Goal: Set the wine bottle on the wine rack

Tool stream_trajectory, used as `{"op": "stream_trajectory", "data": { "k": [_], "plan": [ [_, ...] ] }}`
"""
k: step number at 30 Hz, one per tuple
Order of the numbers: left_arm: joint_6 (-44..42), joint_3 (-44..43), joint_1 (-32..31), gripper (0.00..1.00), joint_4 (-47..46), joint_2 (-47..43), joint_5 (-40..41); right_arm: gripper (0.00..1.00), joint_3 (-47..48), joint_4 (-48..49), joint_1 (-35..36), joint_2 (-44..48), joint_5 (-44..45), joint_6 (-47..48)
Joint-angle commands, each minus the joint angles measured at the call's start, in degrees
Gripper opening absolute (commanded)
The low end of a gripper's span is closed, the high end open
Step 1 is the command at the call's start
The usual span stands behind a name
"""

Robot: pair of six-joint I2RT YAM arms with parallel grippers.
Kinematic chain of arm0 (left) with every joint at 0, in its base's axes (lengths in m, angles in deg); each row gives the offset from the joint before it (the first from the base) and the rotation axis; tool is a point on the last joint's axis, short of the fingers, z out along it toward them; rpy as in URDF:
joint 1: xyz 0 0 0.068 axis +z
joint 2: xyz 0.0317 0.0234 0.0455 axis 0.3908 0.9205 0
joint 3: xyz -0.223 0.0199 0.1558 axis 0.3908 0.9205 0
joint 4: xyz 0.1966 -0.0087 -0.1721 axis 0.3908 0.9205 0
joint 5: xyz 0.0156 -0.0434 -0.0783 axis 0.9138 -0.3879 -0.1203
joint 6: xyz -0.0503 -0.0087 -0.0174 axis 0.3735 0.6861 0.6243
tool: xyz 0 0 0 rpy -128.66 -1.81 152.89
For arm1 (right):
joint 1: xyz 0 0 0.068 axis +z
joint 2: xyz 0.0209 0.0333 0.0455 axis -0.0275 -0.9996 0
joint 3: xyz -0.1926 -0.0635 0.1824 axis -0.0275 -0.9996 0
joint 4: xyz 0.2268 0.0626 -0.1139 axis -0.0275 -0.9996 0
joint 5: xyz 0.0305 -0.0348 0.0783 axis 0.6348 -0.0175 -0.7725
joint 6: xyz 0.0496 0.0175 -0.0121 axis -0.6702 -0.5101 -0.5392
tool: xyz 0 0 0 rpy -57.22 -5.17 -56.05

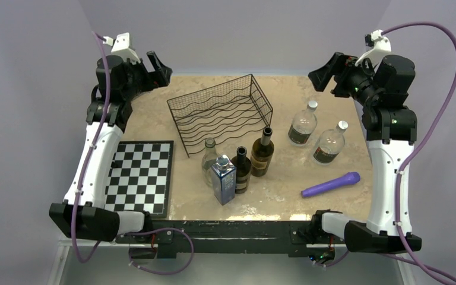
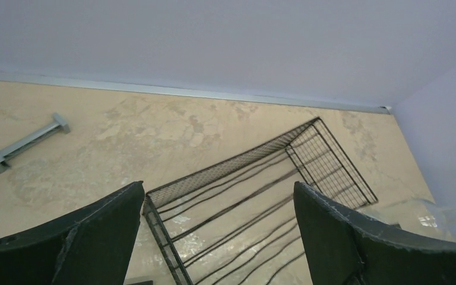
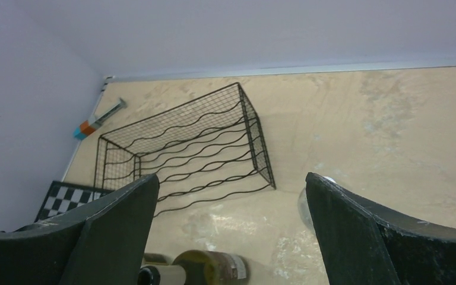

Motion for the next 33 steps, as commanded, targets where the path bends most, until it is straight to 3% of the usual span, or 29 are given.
{"op": "stream_trajectory", "data": {
  "k": [1, 5, 8, 13, 18, 24, 33],
  "plan": [
    [-4.22, 6.01, -0.08, 0.99, -10.55, -8.26, -13.62, 0.99, 1.05, -0.38, 0.12, 0.09, -9.33, 0.88],
    [-6.88, 2.61, -0.77, 0.99, -5.54, -5.85, -26.86, 0.98, -2.04, 2.16, 1.05, 1.27, -11.9, 1.16],
    [-12.13, -1.0, -4.56, 0.99, 1.65, -4.01, -30.26, 0.98, -3.93, 3.81, 2.62, 1.88, -13.8, 1.43],
    [-25.92, -4.69, -18.73, 0.99, 12.31, -3.03, -22.98, 0.98, -6.94, 3.0, 10.12, 2.51, -6.6, 7.19],
    [-28.38, -2.89, -27.99, 0.97, 17.8, -4.15, -17.22, 0.98, -12.2, 5.73, 17.93, 4.62, 1.76, 11.52],
    [-27.47, -0.78, -33.68, 0.95, 22.0, -6.61, -12.75, 0.96, -16.24, 9.63, 23.93, 6.41, 2.28, 12.83],
    [-23.18, 1.03, -35.51, 0.93, 13.86, -6.1, -5.72, 0.91, -23.3, 8.24, 32.76, 8.41, 9.49, 15.44]
  ]
}}
